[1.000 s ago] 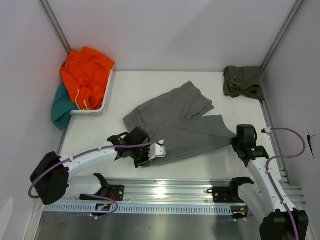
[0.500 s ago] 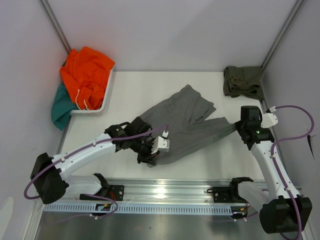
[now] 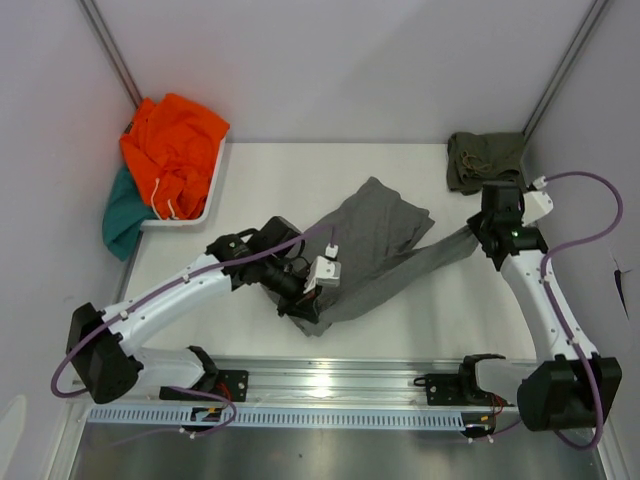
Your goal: Fold and stack the shorts
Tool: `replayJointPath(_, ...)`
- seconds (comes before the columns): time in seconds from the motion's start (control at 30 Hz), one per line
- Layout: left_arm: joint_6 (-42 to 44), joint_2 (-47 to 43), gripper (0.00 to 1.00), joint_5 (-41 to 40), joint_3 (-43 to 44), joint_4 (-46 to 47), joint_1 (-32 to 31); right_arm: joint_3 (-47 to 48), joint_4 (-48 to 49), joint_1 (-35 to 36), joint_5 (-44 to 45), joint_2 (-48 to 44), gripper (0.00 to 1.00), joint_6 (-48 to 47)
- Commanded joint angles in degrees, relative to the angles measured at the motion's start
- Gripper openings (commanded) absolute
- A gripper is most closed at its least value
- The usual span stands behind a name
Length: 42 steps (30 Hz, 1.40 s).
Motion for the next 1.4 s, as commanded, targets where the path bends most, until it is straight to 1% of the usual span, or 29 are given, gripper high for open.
replayJointPath(0.0, -0.7, 1.1, 0.01, 6.4, 1.1, -1.9, 3.8, 4.9, 6.5, 2.0, 2.0, 5.3, 0.00, -2.4)
replayJointPath(0.1, -0.4, 2.2, 0.01, 8.7, 0.3, -1.9, 9.6, 7.7, 9.3, 3.7, 2.1, 10.1, 0.00, -2.5)
replayJointPath(0.17, -0.3, 2.1, 0.00, 8.9, -0.5, -1.4, 11.5, 9.4, 10.7, 4.4, 1.7, 12.5, 0.00, -2.4)
replayJointPath(0.2, -0.1, 2.0, 0.01, 9.4, -0.8, -1.4, 13.1, 9.8, 13.0, 4.8, 1.4, 14.2, 0.00, -2.7)
replayJointPath(0.33, -0.2, 1.3, 0.00, 10.2, -2.1, -0.9, 16.6, 10.1, 20.4, 8.6, 2.4, 17.1, 0.00, -4.0)
replayJointPath(0.4, -0.2, 0.9, 0.01, 11.4, -2.4, -1.2, 18.8, 12.2, 21.2, 9.8, 4.7, 19.3, 0.00, -4.5)
replayJointPath(0.53, -0.1, 0.4, 0.01, 12.9, -2.2, -2.4, 21.9, 15.8, 23.0, 11.8, 4.7, 22.1, 0.00, -4.9)
replayJointPath(0.67, -0.1, 0.5, 0.01, 14.7, -3.5, -2.4, 25.6, 14.0, 34.3, 13.3, 2.6, 23.3, 0.00, -6.6)
replayJointPath(0.73, -0.2, 1.0, 0.01, 14.8, -3.9, -2.1, 26.9, 14.4, 37.1, 13.9, 3.5, 25.2, 0.00, -6.8)
replayJointPath(0.83, 0.1, 2.1, 0.01, 15.5, -4.1, -2.2, 30.2, 16.4, 38.8, 14.6, 4.8, 27.5, 0.00, -6.7)
replayJointPath(0.97, 0.7, 4.2, 0.01, 16.0, -3.9, -2.8, 34.9, 16.9, 44.6, 14.9, 4.2, 32.8, 0.00, -6.6)
replayJointPath(1.07, 0.5, 6.2, 0.01, 15.5, -3.8, -2.5, 37.0, 18.7, 45.1, 15.3, 4.3, 37.5, 0.00, -6.0)
replayJointPath(1.17, 0.2, 8.0, 0.00, 13.4, -3.6, -1.8, 38.0, 20.0, 45.8, 15.6, 4.6, 40.4, 0.00, -5.2)
replayJointPath(1.2, -0.7, 8.5, 0.01, 11.1, -3.5, -0.8, 38.1, 20.1, 46.3, 15.8, 4.8, 42.0, 0.00, -5.0)
replayJointPath(1.37, -2.6, 11.3, 0.01, 5.6, -4.1, 1.1, 39.6, 21.6, 49.6, 16.0, 4.3, 46.6, 0.00, -4.6)
